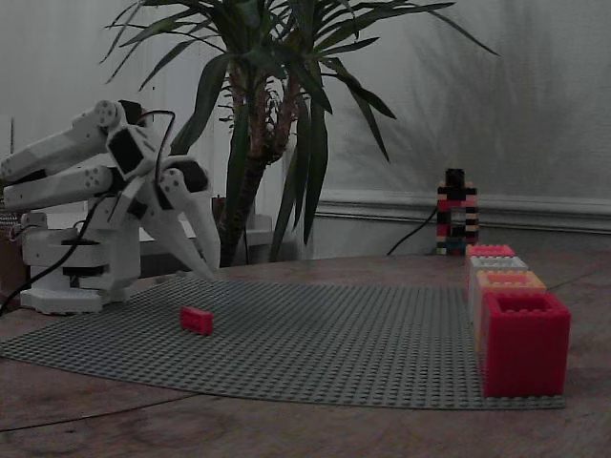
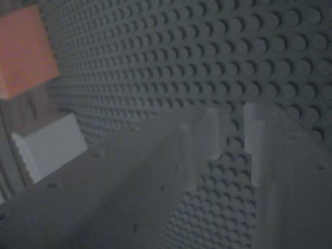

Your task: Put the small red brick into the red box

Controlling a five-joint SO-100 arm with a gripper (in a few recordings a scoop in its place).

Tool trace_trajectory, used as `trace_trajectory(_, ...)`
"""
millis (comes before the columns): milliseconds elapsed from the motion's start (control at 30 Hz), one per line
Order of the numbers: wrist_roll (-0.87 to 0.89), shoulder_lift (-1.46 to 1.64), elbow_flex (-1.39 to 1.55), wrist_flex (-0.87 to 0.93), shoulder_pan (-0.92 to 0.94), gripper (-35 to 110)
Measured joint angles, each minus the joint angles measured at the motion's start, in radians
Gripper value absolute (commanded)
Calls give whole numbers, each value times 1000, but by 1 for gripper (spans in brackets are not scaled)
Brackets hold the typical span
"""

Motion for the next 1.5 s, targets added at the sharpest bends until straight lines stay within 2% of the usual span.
trace_trajectory(100,-43,-49,-40,-2,40,0)
trace_trajectory(533,-446,-360,-206,-144,285,0)
trace_trajectory(767,-887,-609,-370,-120,356,0)
trace_trajectory(1067,-1223,-907,-552,-23,359,3)
trace_trajectory(1267,-1362,-1014,-575,-8,362,9)
trace_trajectory(1500,-1401,-1069,-575,-8,362,16)
